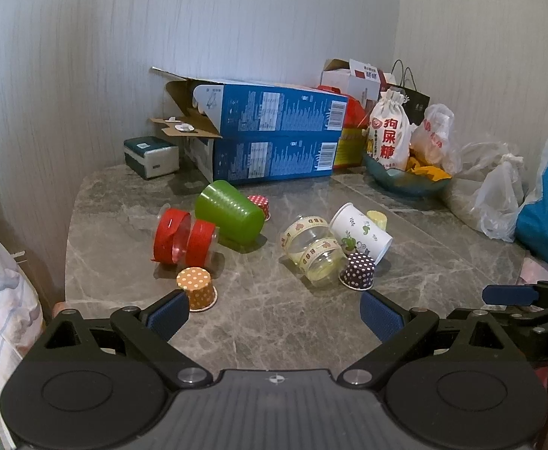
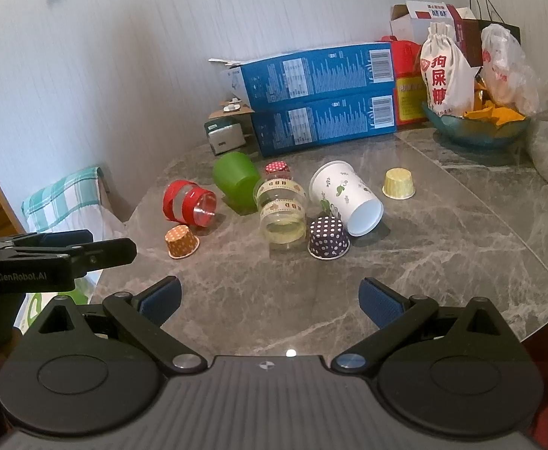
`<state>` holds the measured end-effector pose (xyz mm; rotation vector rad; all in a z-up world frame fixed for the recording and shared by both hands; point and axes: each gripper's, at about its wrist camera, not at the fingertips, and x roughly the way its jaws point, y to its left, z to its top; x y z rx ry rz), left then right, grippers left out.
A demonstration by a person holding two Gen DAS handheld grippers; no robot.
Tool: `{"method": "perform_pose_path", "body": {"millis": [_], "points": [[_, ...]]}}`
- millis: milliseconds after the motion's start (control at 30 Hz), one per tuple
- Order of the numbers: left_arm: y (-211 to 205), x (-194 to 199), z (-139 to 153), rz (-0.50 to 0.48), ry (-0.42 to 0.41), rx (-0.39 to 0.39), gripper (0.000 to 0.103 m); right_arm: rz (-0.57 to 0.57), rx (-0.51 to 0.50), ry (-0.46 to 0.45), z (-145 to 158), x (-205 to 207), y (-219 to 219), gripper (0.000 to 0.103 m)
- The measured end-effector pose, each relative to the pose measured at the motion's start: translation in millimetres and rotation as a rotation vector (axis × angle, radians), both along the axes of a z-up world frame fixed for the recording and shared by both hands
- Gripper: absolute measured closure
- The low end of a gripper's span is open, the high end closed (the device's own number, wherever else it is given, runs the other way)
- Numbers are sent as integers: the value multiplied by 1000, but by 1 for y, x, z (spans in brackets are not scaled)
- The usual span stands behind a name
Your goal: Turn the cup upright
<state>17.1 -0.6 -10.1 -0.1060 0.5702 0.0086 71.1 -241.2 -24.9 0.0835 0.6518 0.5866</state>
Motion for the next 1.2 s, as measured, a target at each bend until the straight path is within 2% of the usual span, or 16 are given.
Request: {"method": "perform_pose_path", "body": {"millis": [667, 800, 1067, 1200], "points": [[4, 6, -3, -4, 3, -6, 4, 1, 29, 0, 1, 6, 1, 1], [7, 7, -5, -6, 6, -11, 4, 29, 20, 36, -1, 8, 5, 1], [20, 14, -11, 5, 12, -33, 4, -9, -2, 20, 1, 15, 14, 1], [25, 12, -9, 1, -21, -28, 4, 22, -9, -2, 7, 22, 24, 1]]}}
